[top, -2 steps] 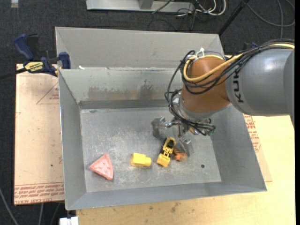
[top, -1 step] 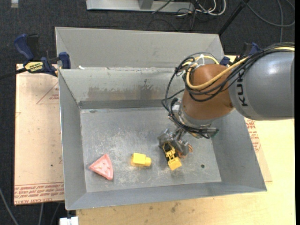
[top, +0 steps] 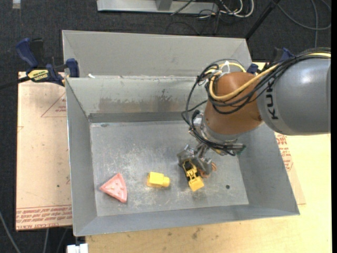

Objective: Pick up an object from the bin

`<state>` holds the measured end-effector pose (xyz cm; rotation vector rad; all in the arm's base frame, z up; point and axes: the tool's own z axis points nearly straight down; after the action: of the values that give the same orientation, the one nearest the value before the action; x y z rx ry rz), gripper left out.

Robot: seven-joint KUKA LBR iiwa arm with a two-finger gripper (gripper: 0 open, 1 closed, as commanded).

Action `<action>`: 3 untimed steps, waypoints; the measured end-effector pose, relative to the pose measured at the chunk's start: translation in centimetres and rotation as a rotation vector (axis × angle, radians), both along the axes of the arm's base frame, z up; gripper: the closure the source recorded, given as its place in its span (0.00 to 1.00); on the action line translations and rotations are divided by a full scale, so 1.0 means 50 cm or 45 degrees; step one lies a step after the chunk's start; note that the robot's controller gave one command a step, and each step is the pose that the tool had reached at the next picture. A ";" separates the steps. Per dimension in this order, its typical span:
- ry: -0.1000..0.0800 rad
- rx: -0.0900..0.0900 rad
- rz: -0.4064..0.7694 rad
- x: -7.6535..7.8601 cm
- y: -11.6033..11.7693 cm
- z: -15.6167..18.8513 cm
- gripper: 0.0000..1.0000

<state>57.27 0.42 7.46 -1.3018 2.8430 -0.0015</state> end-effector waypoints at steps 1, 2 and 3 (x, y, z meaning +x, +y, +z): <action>0.002 0.000 -0.001 0.001 0.000 0.001 1.00; 0.013 -0.002 -0.001 -0.003 0.001 0.008 1.00; 0.028 -0.003 -0.002 -0.008 0.001 0.048 1.00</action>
Offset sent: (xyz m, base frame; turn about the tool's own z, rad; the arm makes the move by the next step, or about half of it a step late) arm 0.0001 0.0001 0.0750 0.0001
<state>56.85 0.46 9.86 -1.3087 2.8626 0.0094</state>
